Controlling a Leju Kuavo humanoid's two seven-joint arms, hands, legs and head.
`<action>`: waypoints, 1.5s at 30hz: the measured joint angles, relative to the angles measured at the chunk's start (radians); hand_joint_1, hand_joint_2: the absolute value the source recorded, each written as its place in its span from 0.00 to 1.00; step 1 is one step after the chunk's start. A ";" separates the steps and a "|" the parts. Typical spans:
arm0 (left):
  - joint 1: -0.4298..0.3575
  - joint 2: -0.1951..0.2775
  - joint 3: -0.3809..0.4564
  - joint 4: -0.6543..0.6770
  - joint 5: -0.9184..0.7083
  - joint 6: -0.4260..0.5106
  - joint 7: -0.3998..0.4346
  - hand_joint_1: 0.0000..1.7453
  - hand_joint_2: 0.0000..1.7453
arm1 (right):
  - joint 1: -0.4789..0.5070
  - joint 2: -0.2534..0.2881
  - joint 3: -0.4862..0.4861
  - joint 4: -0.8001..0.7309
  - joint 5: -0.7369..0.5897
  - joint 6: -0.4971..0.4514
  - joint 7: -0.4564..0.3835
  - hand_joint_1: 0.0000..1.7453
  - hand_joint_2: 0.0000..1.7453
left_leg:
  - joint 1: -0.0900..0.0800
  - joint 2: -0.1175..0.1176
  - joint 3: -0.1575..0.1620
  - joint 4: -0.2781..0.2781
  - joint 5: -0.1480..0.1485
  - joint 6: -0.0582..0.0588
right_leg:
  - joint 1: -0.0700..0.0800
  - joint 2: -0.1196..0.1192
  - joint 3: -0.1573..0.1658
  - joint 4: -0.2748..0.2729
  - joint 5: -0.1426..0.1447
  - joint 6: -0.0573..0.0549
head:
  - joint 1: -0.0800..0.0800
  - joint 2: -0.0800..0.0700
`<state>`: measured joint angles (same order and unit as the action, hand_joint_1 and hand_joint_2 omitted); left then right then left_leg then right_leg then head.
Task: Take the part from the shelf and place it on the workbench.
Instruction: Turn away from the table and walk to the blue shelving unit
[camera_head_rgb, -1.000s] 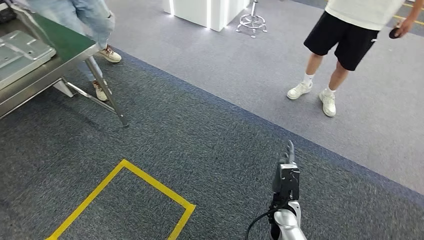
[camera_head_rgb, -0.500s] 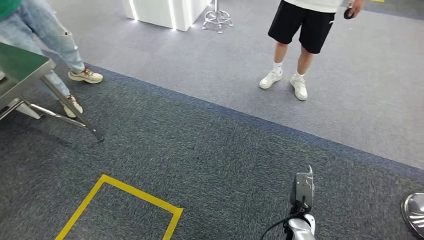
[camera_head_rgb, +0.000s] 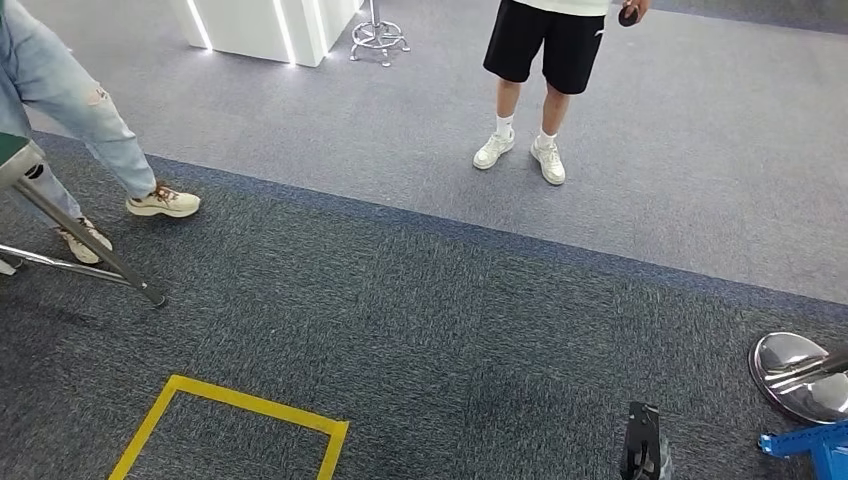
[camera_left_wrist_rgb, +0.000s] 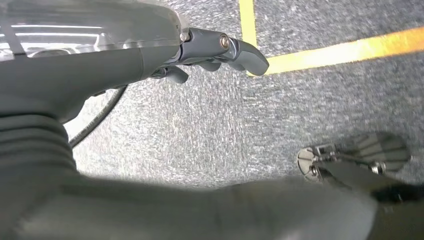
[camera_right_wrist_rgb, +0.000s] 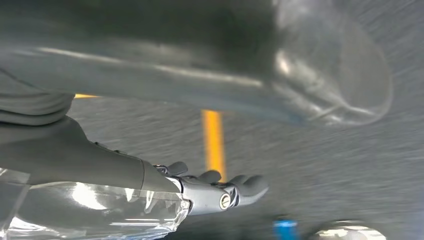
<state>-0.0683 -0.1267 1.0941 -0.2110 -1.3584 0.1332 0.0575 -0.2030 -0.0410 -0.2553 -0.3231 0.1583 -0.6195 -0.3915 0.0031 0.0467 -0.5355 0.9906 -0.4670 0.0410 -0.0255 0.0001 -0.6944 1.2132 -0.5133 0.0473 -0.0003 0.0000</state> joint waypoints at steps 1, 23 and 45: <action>0.000 0.000 0.000 0.000 0.000 -0.002 -0.002 0.00 1.00 | 0.007 -0.006 -0.005 0.010 0.000 0.000 0.018 0.00 0.00 | 0.001 0.010 0.001 0.002 -0.003 -0.005 | -0.004 -0.019 0.039 -0.072 0.028 0.005 | 0.000 0.000; -0.015 0.007 0.013 0.000 0.009 0.003 -0.020 0.00 1.00 | 0.106 -0.047 -0.082 0.097 -0.009 0.025 0.182 0.00 0.00 | -0.011 -0.085 0.019 0.006 -0.016 0.001 | 0.020 0.099 0.089 -0.179 0.065 -0.035 | -0.003 0.000; -0.043 0.005 0.020 0.000 0.006 0.017 0.037 0.00 1.00 | 0.111 -0.062 -0.025 0.115 0.157 0.107 0.380 0.00 0.00 | -0.005 -0.034 -0.060 0.290 -0.165 -0.039 | 0.017 0.036 0.111 -0.190 0.060 -0.060 | -0.001 0.000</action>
<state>-0.1111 -0.1214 1.1141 -0.2110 -1.3522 0.1505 0.0947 -0.0923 -0.1029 -0.2799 -0.2084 0.3148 -0.5129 -0.0116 -0.0018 0.0124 -0.5958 1.2804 -0.6318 0.0020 -0.0081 0.0365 -0.5830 1.0237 -0.4531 -0.0123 -0.0009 0.0000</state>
